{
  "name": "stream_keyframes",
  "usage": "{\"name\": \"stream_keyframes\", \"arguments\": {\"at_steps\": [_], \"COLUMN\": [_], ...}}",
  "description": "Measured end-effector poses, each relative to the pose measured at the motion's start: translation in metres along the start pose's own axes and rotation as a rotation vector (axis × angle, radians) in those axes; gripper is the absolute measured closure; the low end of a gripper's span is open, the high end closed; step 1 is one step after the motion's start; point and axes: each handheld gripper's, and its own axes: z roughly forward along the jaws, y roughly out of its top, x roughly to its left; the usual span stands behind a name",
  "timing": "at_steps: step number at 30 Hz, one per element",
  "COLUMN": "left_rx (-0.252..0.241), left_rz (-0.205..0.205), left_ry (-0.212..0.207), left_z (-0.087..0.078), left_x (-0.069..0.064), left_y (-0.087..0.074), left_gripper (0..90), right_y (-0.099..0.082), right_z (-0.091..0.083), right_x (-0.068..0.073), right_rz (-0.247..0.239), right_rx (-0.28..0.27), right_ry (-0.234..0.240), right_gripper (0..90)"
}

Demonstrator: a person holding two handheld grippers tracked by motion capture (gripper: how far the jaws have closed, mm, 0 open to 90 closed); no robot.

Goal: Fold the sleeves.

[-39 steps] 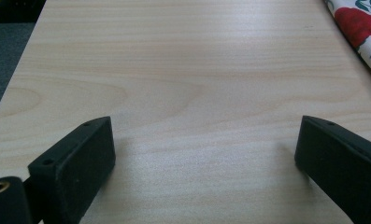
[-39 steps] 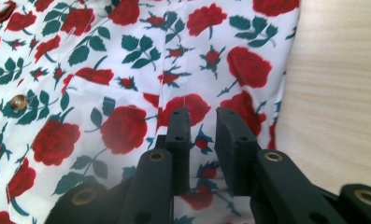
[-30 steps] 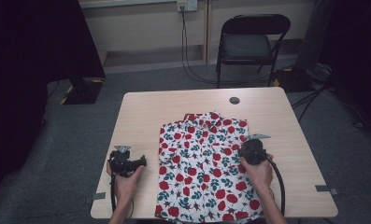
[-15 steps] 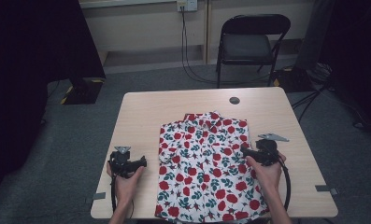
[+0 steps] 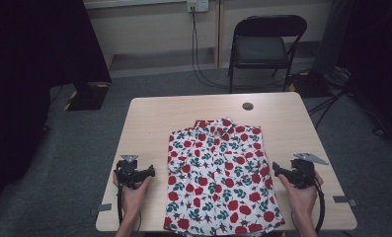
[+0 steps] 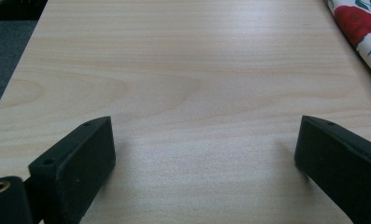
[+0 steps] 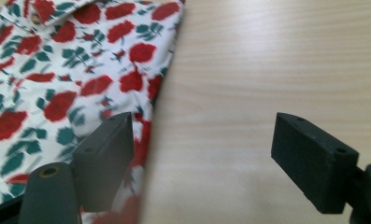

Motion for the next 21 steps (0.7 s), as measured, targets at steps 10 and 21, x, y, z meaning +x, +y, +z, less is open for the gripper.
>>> {"name": "stream_keyframes", "arguments": {"at_steps": [10,21], "left_rx": [0.001,0.001], "left_rz": [-0.004,-0.005], "left_ry": [0.004,0.005], "left_z": [0.0,0.0], "left_x": [-0.001,-0.001], "left_y": [0.0,0.0], "left_gripper": [4.3,4.1], "right_y": [-0.024,-0.033], "right_z": [-0.008,0.003], "right_x": [-0.004,-0.003], "right_rz": [-0.001,-0.038], "right_rx": [0.015,0.054], "right_ry": [-0.122,-0.153], "right_gripper": [20.0,18.3]}}
